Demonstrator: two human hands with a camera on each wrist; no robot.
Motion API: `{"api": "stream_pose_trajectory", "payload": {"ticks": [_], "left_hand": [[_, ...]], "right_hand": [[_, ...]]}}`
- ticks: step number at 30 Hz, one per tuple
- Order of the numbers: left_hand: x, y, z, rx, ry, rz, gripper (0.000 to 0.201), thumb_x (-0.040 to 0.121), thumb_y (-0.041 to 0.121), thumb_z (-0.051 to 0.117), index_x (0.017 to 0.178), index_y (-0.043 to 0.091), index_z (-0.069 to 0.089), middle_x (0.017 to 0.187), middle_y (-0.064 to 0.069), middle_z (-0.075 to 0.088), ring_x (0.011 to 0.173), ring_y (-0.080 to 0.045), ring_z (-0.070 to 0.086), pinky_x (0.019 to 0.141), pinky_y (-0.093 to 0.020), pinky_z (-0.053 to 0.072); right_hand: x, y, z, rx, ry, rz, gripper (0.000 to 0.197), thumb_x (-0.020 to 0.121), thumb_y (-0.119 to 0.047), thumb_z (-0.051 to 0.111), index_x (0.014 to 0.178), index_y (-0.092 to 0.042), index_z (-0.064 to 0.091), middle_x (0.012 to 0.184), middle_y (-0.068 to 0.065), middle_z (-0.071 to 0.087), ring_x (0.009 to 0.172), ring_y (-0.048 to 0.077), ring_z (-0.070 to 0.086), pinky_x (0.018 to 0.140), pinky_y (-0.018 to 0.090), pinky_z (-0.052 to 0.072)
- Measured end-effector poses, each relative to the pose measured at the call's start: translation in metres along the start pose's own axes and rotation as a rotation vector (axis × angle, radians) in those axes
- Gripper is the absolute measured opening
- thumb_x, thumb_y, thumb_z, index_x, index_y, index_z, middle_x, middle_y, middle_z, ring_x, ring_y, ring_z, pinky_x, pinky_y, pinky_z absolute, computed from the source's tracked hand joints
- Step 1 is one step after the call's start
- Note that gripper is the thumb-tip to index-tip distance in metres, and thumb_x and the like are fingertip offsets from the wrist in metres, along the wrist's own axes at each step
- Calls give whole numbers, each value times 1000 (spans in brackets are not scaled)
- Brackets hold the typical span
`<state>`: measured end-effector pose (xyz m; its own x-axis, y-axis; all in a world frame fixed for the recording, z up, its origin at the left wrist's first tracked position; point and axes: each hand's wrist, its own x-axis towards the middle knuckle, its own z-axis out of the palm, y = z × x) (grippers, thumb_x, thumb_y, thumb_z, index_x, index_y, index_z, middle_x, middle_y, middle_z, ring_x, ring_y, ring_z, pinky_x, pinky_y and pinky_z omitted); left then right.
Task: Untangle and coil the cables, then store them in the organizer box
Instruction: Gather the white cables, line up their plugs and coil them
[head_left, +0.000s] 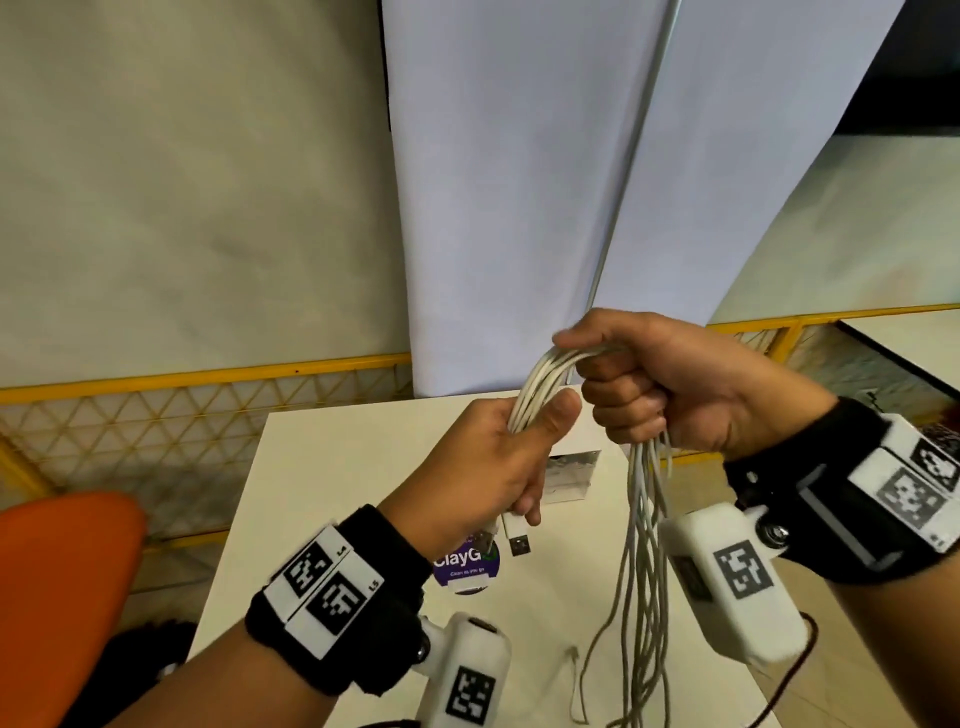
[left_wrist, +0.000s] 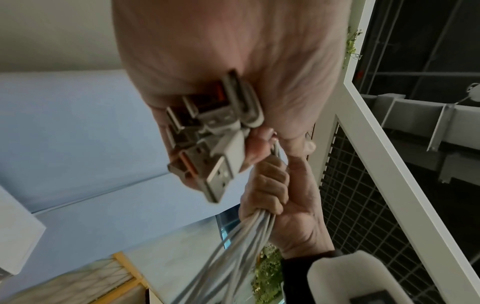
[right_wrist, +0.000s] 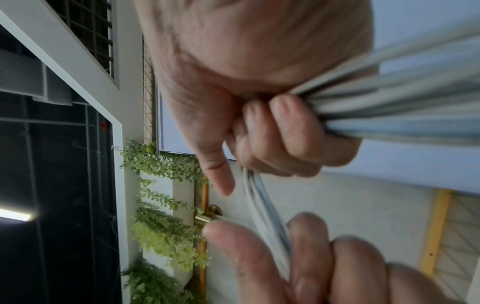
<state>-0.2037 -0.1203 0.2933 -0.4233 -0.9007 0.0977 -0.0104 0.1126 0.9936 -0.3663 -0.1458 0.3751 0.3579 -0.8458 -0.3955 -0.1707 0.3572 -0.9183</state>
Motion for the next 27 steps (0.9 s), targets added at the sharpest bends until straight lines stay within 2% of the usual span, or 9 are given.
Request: {"api": "stream_pose_trajectory", "payload": {"ticks": [4, 7, 10, 13, 16, 18, 19, 22, 27], "left_hand": [[7, 4, 9, 91, 95, 25, 55, 69, 62, 65, 77, 9, 54, 47, 3, 45, 37, -14, 42, 45, -31, 45], [11, 8, 16, 125, 137, 76, 41, 63, 58, 74, 84, 27, 58, 47, 9, 50, 38, -8, 45, 42, -25, 40], [10, 16, 20, 101, 72, 53, 35, 63, 51, 76, 83, 27, 62, 42, 10, 50, 36, -6, 45, 40, -22, 39], [10, 21, 20, 0, 17, -65, 41, 63, 44, 81, 78, 10, 66, 43, 8, 46, 35, -6, 40, 43, -25, 40], [13, 19, 11, -52, -67, -179, 58, 68, 38, 90, 93, -8, 67, 56, -8, 49, 37, -10, 34, 52, -32, 45], [13, 23, 8, -64, -130, -234, 52, 64, 37, 91, 89, -4, 71, 70, -17, 61, 38, -9, 34, 53, -32, 47], [12, 26, 7, -65, -151, -263, 46, 63, 36, 90, 85, 0, 71, 72, -14, 64, 38, -9, 34, 52, -31, 46], [11, 34, 11, -12, -115, -281, 22, 72, 19, 85, 65, 11, 66, 55, -1, 57, 40, -10, 36, 44, -23, 37], [12, 36, 18, 166, 37, -261, 36, 76, 12, 73, 48, 17, 51, 45, 5, 47, 40, -12, 37, 44, -20, 33]], "right_hand": [[1, -4, 8, 146, 142, -52, 59, 84, -38, 65, 48, -25, 20, 45, -6, 12, 45, 13, 4, 50, 28, 8], [3, -4, 14, 301, 176, -86, 60, 83, -33, 66, 47, -24, 20, 45, -5, 11, 46, 14, 4, 55, 30, 10], [7, -5, 21, 406, 174, -115, 59, 85, -29, 61, 46, -24, 17, 42, -5, 11, 42, 14, 4, 51, 26, 8], [12, -3, 25, 503, 149, -127, 58, 87, -26, 56, 44, -24, 17, 37, -4, 12, 33, 13, 8, 46, 22, 8], [13, 1, 28, 538, 138, -127, 54, 85, -26, 57, 49, -25, 17, 38, -4, 13, 32, 13, 11, 45, 22, 10], [12, 1, 29, 524, 145, -135, 53, 84, -25, 58, 52, -25, 16, 40, -3, 13, 35, 13, 12, 46, 23, 11], [11, 0, 30, 510, 154, -139, 53, 84, -25, 58, 53, -25, 16, 42, -3, 12, 36, 14, 12, 46, 24, 12], [6, -4, 30, 464, 174, -162, 52, 84, -25, 59, 53, -24, 18, 44, -2, 14, 38, 16, 16, 44, 25, 18], [1, -12, 28, 298, 222, -205, 52, 87, -24, 58, 47, -21, 26, 50, 1, 16, 43, 19, 22, 48, 28, 29]]}}
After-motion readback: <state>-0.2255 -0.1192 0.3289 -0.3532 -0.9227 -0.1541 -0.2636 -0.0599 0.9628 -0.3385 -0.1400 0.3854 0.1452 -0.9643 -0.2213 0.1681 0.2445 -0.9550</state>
